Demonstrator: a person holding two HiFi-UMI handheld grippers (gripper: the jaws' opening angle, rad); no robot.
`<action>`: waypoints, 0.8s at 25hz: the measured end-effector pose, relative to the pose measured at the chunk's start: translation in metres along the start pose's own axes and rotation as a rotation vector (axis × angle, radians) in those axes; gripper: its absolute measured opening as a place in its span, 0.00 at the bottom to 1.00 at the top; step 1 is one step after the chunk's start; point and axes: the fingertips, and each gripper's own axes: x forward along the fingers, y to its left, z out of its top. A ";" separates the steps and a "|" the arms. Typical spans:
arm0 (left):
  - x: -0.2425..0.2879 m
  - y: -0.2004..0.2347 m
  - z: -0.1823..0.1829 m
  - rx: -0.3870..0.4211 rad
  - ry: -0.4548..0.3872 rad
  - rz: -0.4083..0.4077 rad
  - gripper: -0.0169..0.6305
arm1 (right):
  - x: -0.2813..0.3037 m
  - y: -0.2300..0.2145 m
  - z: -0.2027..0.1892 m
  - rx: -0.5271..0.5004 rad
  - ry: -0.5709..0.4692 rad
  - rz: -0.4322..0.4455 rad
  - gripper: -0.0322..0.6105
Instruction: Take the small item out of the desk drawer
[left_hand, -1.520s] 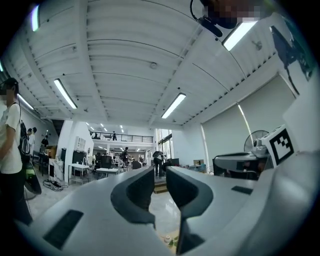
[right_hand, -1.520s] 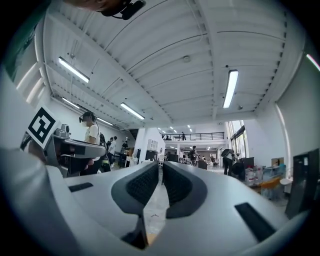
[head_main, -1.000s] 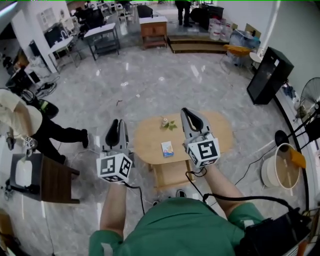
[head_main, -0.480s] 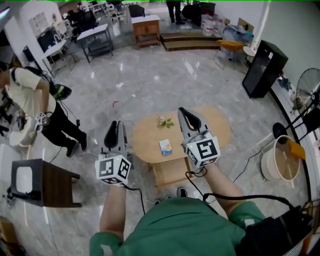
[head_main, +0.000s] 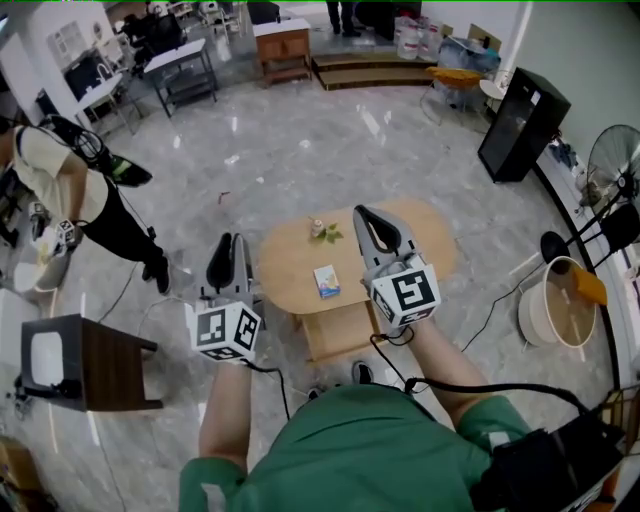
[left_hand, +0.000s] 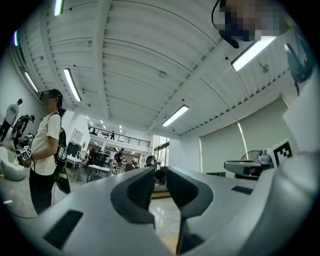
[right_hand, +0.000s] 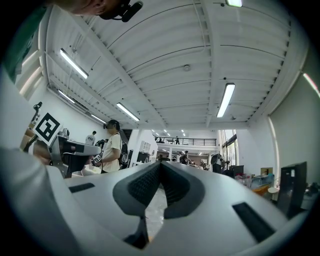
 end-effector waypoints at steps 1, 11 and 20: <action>-0.001 0.001 0.000 -0.002 0.002 0.000 0.16 | 0.000 0.001 0.000 0.000 0.001 0.001 0.09; -0.011 0.012 0.000 -0.008 -0.007 -0.001 0.16 | 0.000 0.015 0.004 0.008 -0.003 0.001 0.08; -0.023 0.029 -0.007 -0.012 0.001 -0.002 0.16 | 0.004 0.032 0.000 0.010 0.000 -0.007 0.08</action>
